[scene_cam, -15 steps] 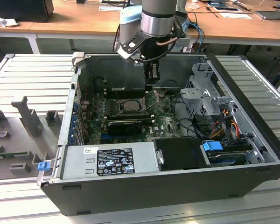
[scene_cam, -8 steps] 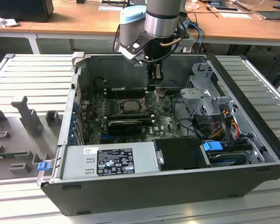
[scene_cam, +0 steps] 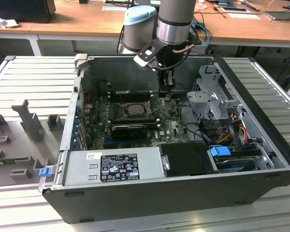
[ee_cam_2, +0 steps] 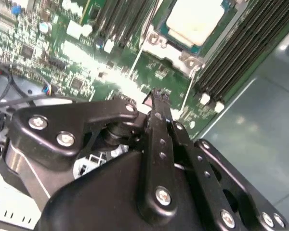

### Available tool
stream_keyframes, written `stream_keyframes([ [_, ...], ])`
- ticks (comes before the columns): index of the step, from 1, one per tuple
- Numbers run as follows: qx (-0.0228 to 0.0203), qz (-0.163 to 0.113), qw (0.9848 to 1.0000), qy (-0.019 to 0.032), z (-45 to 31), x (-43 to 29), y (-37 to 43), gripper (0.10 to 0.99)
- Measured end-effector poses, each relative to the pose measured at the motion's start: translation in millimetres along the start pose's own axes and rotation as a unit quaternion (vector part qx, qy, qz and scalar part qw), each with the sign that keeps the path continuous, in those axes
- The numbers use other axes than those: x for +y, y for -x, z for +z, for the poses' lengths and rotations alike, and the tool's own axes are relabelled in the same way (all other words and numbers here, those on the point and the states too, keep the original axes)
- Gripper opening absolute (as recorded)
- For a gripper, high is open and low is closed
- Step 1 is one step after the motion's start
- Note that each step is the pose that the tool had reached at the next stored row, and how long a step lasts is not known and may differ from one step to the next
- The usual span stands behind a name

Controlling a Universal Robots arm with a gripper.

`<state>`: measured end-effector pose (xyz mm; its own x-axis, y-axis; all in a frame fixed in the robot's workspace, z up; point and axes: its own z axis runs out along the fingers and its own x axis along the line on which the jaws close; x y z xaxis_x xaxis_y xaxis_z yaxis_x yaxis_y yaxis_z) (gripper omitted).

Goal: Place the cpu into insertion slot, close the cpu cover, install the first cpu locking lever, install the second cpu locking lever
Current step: 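Close the cpu cover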

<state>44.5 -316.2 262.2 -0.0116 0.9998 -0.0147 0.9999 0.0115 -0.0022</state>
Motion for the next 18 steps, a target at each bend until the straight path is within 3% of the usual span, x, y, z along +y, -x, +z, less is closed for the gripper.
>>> stream_keyframes([
  [4, 0.0, 0.0, 1.0, 0.0, 2.2, 11.7, -1.2, 0.106],
  [6, 0.0, -0.001, 1.0, 0.0, 5.1, 21.5, -2.3, 0.106],
  [12, 0.0, -0.005, 1.0, 0.0, 14.3, 27.8, -3.3, 0.106],
  [16, 0.0003, -0.006, 0.9999, -0.015, 14.3, 27.2, -3.3, 0.106],
  [18, 0.0004, -0.007, 0.9999, -0.0156, 14.3, 25.3, -2.8, 0.106],
])
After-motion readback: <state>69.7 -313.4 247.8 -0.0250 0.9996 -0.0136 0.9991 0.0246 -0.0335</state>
